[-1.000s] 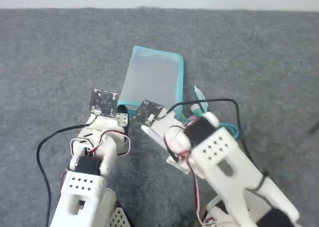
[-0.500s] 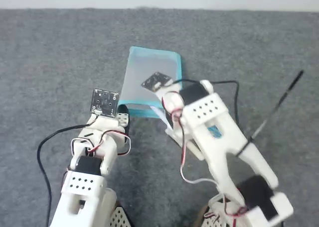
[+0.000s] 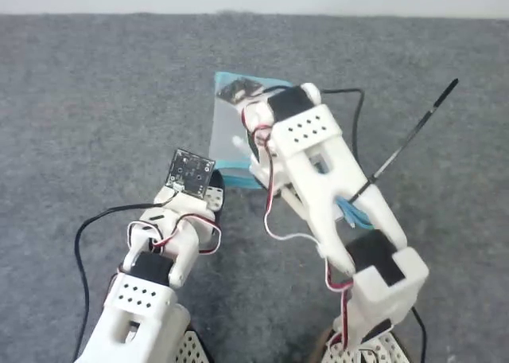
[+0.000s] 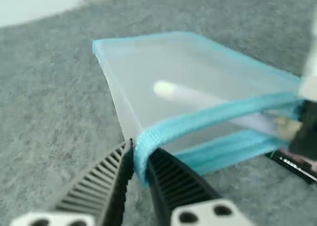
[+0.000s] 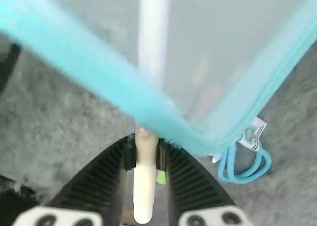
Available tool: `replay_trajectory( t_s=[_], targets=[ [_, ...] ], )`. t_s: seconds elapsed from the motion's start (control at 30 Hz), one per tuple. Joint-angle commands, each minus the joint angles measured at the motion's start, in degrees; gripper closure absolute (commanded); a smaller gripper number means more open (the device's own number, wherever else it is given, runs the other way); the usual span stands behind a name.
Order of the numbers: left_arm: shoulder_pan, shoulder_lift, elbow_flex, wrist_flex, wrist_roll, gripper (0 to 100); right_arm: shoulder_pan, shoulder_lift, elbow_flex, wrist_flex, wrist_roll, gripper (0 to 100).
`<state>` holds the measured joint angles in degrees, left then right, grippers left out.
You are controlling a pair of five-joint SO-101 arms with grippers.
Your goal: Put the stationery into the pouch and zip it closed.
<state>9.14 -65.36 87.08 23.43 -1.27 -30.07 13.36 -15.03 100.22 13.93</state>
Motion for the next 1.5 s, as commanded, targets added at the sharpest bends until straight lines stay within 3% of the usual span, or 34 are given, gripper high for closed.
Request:
replay_trajectory(
  t_s=[0.0, 0.13, 0.37, 0.7, 0.93, 1.07, 1.17, 1.33, 1.47],
  targets=[
    [1.0, 0.6, -0.8, -2.0, -0.8, 99, 1.4, 0.7, -5.5, 2.5, -1.7, 99.2],
    [1.0, 0.6, -0.8, -2.1, -0.8, 99, 1.2, 2.0, -6.9, 2.4, -2.2, 97.4],
    [0.5, 0.6, -0.8, -2.1, -0.8, 99, 1.5, 2.0, -9.5, 2.5, -4.3, 74.1],
    [-1.3, 0.6, -1.0, -2.2, -0.5, 99, 1.5, -9.8, -9.1, 2.4, -1.6, 73.5],
    [-3.8, 0.5, -1.5, -2.3, -0.2, 99, 2.0, -26.5, 7.6, 0.9, 3.2, 73.5],
    [-13.7, 0.5, -3.6, -2.3, 5.2, 99, 5.8, -34.7, 23.2, -3.6, 4.0, 73.6],
    [-18.9, 0.5, -4.6, -2.3, 5.3, 99, 10.3, -38.3, 36.2, -9.8, 7.5, 73.6],
    [-19.4, 0.6, -4.6, -2.2, 5.3, 99, 17.4, -37.6, 50.1, -21.4, 8.4, 73.6],
    [-19.4, 0.6, -4.6, -2.2, 5.3, 99, 19.9, -33.7, 51.7, -26.3, 8.4, 73.6]
  ],
)
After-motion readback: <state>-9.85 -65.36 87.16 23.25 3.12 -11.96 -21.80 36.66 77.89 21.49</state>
